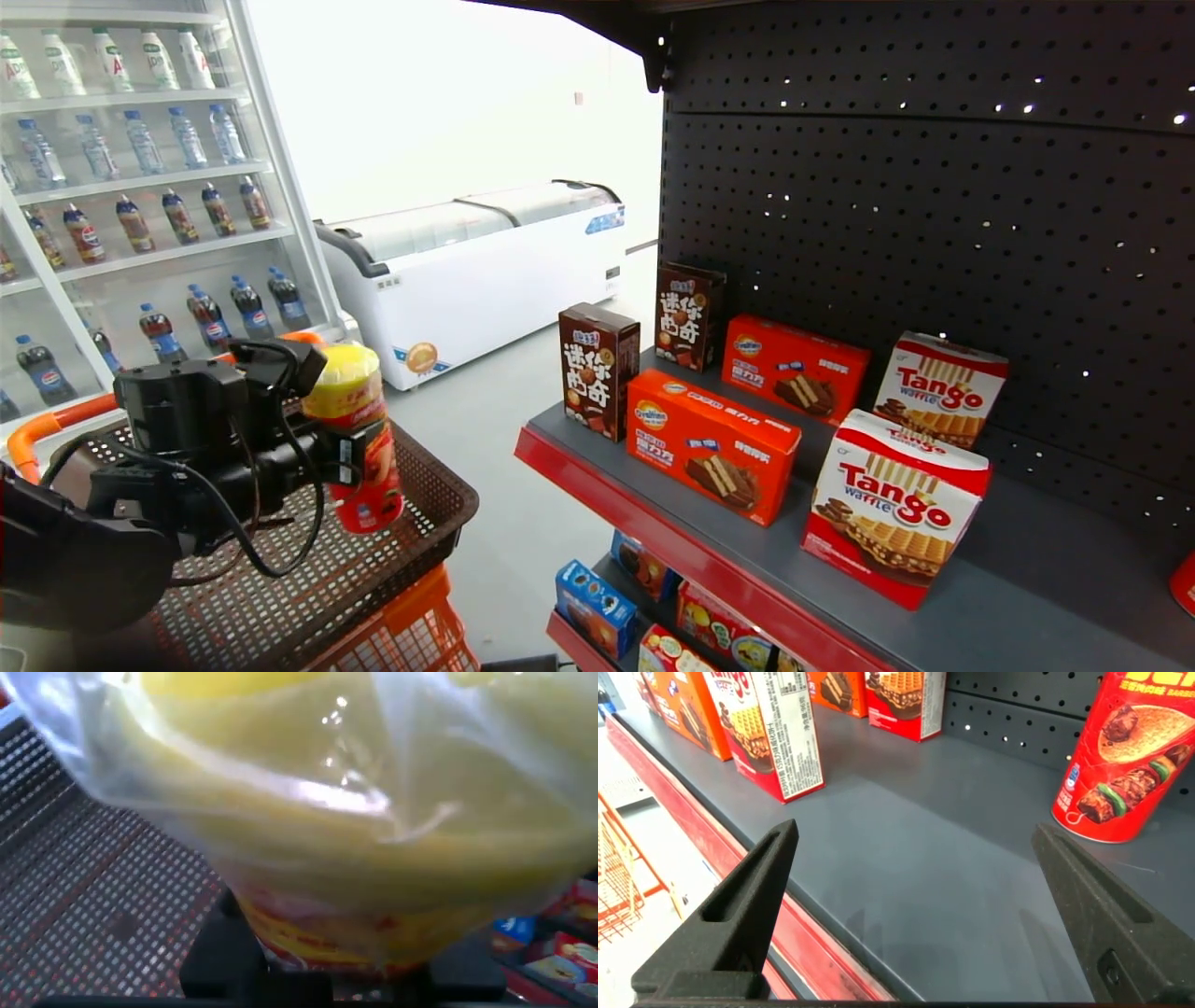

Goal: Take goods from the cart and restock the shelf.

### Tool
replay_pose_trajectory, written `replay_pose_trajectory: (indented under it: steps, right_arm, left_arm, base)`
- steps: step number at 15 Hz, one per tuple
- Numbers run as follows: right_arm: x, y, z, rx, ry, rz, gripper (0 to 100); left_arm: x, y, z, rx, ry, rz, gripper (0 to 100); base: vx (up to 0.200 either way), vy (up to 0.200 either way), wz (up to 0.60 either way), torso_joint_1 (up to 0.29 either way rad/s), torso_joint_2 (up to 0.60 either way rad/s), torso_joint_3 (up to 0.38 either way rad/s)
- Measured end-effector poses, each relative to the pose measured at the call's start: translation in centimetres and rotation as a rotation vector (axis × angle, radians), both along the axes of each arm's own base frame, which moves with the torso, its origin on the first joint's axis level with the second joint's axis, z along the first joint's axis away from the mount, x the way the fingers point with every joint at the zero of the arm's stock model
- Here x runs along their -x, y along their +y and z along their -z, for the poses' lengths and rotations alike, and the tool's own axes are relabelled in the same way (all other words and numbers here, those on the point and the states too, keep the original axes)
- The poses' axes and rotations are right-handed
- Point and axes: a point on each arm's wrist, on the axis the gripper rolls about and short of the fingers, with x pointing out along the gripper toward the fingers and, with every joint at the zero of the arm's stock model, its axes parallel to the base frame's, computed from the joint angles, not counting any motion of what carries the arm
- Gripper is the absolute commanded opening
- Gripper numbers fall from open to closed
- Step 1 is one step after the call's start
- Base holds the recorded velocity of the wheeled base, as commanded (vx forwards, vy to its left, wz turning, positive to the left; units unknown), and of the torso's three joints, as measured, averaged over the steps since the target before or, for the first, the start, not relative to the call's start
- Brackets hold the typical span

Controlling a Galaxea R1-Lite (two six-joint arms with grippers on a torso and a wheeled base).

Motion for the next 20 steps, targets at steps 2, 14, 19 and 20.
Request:
replay_pose_trajectory:
  steps: [2,14,19,20]
  right_arm:
    - [0.0,0.0,0.0,0.0,-0.001,-0.001,100]
    - [0.0,0.0,0.0,0.0,0.0,-0.001,100]
    - [0.0,0.0,0.0,0.0,0.0,-0.001,100]
    - [0.0,0.0,0.0,0.0,-0.001,-0.001,100]
  left_arm:
    - [0.1,-1.8,-2.3,0.02,-0.031,0.089,0]
    - [1.8,-7.7,-10.7,0.107,-0.31,0.358,0]
    - [4.7,-8.4,-11.3,0.112,-0.278,0.41,0]
    - [5.4,-8.7,-11.4,0.111,-0.263,0.427,0]
  base:
    - [0.0,0.0,0.0,0.0,0.0,0.0]
    - [0.0,0.0,0.0,0.0,0.0,0.0]
    - [0.0,0.0,0.0,0.0,0.0,0.0]
    - [0.0,0.0,0.0,0.0,0.0,0.0]
